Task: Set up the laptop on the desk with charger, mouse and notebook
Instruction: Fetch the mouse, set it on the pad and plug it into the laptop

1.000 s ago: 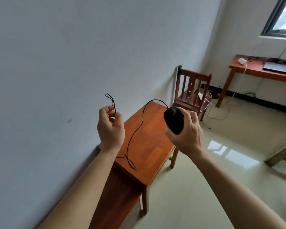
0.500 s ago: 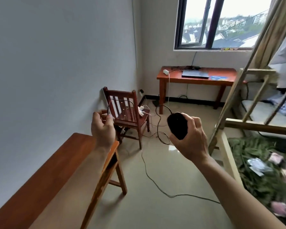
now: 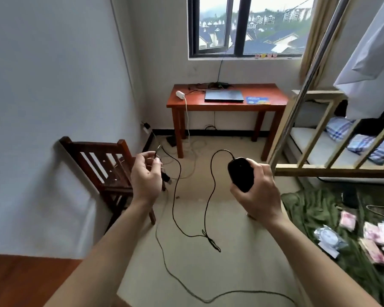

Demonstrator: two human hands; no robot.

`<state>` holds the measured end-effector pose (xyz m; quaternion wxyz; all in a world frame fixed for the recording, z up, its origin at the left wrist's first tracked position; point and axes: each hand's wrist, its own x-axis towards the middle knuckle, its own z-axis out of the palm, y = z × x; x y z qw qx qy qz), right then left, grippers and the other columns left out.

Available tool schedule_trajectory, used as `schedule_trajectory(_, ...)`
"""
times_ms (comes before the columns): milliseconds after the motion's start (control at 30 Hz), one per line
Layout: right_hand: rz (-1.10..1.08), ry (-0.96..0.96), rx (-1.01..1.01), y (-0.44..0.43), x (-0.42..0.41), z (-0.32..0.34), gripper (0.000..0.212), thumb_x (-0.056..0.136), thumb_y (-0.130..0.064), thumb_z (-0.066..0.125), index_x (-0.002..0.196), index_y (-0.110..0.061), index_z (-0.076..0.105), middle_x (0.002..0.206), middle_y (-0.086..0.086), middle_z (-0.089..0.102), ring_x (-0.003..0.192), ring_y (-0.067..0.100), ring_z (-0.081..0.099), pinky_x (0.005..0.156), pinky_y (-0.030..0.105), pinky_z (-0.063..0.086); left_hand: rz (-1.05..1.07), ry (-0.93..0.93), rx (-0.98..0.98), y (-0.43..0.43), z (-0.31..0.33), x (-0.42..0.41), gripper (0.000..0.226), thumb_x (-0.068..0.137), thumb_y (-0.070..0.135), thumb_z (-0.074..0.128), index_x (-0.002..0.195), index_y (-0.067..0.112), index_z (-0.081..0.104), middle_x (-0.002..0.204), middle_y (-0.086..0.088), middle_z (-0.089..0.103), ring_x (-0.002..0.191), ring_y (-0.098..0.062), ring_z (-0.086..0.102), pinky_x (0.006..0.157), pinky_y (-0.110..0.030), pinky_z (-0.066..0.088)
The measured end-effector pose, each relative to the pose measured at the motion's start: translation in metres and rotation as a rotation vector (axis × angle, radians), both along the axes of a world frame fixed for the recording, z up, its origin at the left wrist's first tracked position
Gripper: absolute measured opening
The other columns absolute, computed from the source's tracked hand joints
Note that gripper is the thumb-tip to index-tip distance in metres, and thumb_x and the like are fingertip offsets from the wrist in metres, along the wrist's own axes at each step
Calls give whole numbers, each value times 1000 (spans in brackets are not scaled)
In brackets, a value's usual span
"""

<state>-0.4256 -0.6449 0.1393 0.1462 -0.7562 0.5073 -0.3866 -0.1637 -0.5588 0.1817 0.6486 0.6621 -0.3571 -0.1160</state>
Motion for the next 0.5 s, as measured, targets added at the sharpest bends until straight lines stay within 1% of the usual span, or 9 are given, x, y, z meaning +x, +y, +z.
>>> schedule_trajectory(67, -44, 0, 12, -61, 19, 6, 78, 69, -51, 71, 139, -25, 50, 124, 2, 53, 106, 27, 61, 81, 31, 48, -51, 37, 42, -70, 4, 21, 13, 97, 11, 57, 110, 13, 61, 95, -14, 69, 93, -29, 66, 83, -40, 57)
schedule_trajectory(100, -57, -1, 8, -79, 23, 8, 78, 68, -55, 67, 138, -26, 50, 124, 1, 53, 106, 26, 61, 81, 33, 50, -74, 24, 64, -90, 8, 27, 13, 98, 12, 56, 110, 15, 60, 95, -15, 69, 96, -33, 64, 87, -46, 55)
schedule_trajectory(133, -73, 3, 3, -102, 28, 12, 78, 67, -58, 64, 138, -28, 49, 123, 0, 53, 105, 26, 61, 80, 33, 51, -97, 18, 73, -114, 12, 34, 13, 98, 12, 56, 110, 16, 59, 94, -13, 69, 94, -33, 65, 86, -47, 55)
schedule_trajectory(200, -100, 16, 2, -142, 34, 16, 78, 67, -61, 64, 138, -31, 48, 122, -2, 52, 104, 22, 62, 81, 32, 52, -110, 14, 72, -157, 19, 45, 14, 98, 12, 57, 112, 13, 60, 94, -10, 69, 80, -27, 64, 77, -43, 58)
schedule_trajectory(267, -129, 27, 7, -186, 38, 16, 78, 68, -61, 65, 138, -31, 47, 121, -4, 50, 104, 21, 61, 82, 30, 50, -115, 23, 78, -207, 18, 53, 19, 97, 11, 59, 116, 9, 62, 95, -10, 69, 77, -22, 62, 75, -41, 57)
schedule_trajectory(334, -155, 25, -9, -224, 40, 14, 78, 69, -60, 66, 138, -30, 48, 121, -3, 51, 103, 21, 62, 83, 29, 50, -130, 45, 87, -249, 13, 58, 22, 96, 12, 61, 118, 9, 64, 96, -8, 70, 79, -16, 66, 75, -30, 58)
schedule_trajectory(400, -185, 13, 2, -271, 41, 8, 77, 70, -58, 69, 138, -29, 49, 122, -1, 52, 104, 23, 62, 84, 31, 51, -143, 69, 103, -299, 4, 63, 22, 95, 13, 64, 117, 10, 66, 95, -4, 71, 75, -10, 65, 68, -18, 55)
schedule_trajectory(467, -202, 4, 16, -318, 45, -2, 76, 71, -52, 74, 139, -27, 50, 125, 2, 52, 107, 25, 62, 86, 30, 49, -165, 92, 118, -347, -6, 69, 18, 95, 14, 65, 112, 11, 68, 92, -2, 71, 74, -10, 64, 68, -21, 55)
schedule_trajectory(501, -207, -6, 15, -359, 48, -8, 76, 71, -49, 76, 139, -26, 51, 125, 2, 52, 108, 26, 62, 86, 31, 48, -173, 95, 118, -390, -15, 71, 14, 94, 14, 65, 107, 14, 70, 91, 0, 72, 75, -10, 64, 69, -23, 54)
